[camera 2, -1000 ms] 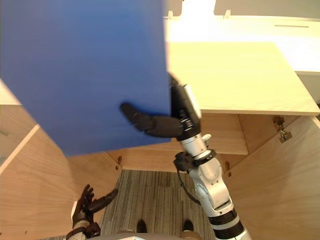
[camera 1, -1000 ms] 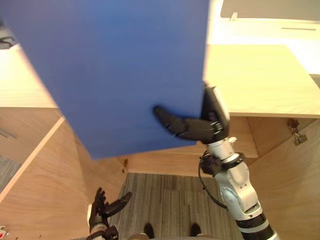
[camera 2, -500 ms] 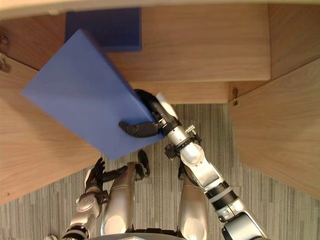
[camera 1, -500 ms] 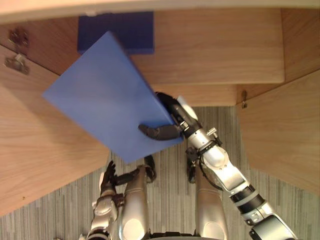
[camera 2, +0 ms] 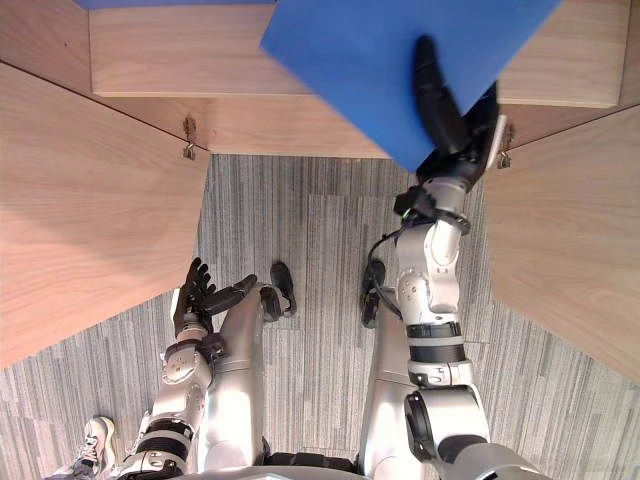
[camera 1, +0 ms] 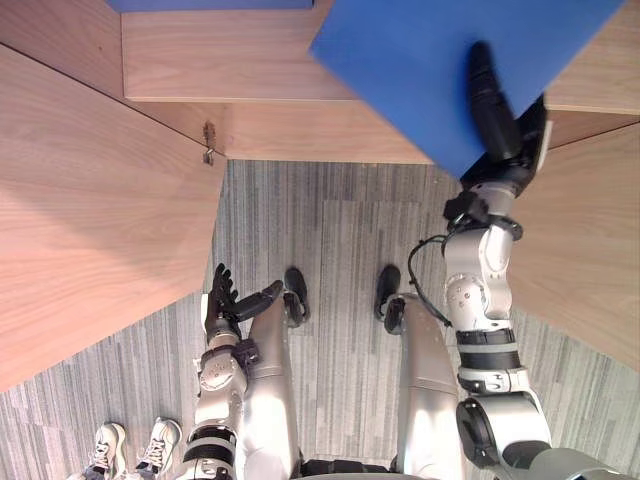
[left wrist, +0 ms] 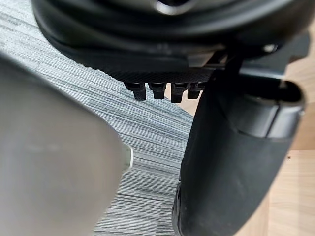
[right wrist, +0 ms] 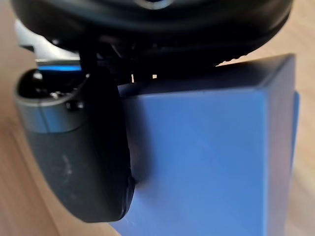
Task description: Walk over to the cabinet, pick up the folder, carry it to the office cabinet, place the folder inside the office cabinet, then close the office cabinet door
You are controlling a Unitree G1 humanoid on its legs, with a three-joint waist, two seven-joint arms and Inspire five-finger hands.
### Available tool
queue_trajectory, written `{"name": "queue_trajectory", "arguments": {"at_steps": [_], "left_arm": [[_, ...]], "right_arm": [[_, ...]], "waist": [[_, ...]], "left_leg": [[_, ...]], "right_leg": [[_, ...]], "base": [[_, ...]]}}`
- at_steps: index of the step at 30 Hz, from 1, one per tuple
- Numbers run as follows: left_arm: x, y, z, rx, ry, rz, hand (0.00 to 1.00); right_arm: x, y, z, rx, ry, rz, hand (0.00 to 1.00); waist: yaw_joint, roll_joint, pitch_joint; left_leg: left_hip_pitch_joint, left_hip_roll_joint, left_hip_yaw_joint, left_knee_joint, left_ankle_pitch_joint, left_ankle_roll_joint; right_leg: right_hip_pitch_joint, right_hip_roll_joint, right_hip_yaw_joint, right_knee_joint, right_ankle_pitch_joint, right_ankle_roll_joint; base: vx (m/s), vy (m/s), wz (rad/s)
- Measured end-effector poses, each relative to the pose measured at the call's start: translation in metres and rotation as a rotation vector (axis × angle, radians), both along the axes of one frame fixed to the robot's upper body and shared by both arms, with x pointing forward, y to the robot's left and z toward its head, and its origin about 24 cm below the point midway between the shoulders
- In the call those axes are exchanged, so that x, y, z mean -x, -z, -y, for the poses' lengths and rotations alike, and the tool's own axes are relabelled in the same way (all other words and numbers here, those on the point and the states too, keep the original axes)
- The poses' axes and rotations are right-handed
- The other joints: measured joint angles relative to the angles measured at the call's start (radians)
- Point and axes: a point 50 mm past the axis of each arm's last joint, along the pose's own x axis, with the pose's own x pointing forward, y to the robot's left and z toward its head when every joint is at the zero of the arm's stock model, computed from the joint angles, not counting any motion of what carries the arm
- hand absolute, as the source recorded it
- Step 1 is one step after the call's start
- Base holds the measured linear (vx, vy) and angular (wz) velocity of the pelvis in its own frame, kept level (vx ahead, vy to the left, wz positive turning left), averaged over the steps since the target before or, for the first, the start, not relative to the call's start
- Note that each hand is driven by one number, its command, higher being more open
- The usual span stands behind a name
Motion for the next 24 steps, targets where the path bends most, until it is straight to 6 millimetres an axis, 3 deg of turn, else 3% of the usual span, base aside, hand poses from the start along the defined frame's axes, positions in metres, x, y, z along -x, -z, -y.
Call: {"name": "queue_trajectory", "arguments": {"at_steps": [2,3,11,19,24], "left_arm": [[-0.001,-0.001,0.002,0.014,-0.008,0.008,1.00],[-0.001,-0.003,0.004,0.018,-0.015,0.013,1.00],[-0.003,-0.006,0.012,0.064,-0.044,0.032,1.00],[-0.003,-0.004,0.020,0.076,-0.037,0.020,1.00],[-0.003,-0.004,0.021,0.073,-0.031,0.019,1.00]], "right_arm": [[-0.005,-0.008,0.002,-0.055,0.011,0.011,0.00],[-0.010,-0.013,0.002,-0.087,0.017,0.004,1.00],[-0.040,-0.033,-0.014,-0.275,-0.079,-0.068,1.00],[-0.045,-0.041,-0.022,-0.348,-0.153,-0.057,1.00],[-0.043,-0.048,-0.030,-0.261,-0.197,0.001,1.00]], "waist": [[0.000,0.000,0.000],[0.000,0.000,0.000],[0.011,0.000,0.000],[0.014,0.000,-0.001],[0.012,0.000,-0.001]], "left_leg": [[-0.001,0.001,0.000,-0.002,0.000,0.000],[-0.003,0.001,-0.001,-0.003,0.000,0.000],[-0.007,0.001,-0.003,-0.039,0.009,-0.008],[0.029,-0.009,-0.006,-0.089,0.026,-0.018],[0.035,-0.010,-0.009,-0.098,0.034,-0.019]], "right_leg": [[0.000,0.000,-0.001,-0.002,0.000,0.000],[-0.002,0.000,-0.003,-0.004,0.000,0.000],[-0.005,-0.002,-0.023,-0.027,0.001,-0.001],[0.026,-0.015,-0.048,-0.047,0.001,-0.001],[0.034,-0.016,-0.057,-0.058,0.001,-0.001]], "base": [[0.00,0.000,0.00],[0.00,0.000,0.00],[0.02,-0.037,0.02],[0.00,-0.053,0.06],[-0.05,-0.045,0.02]]}}
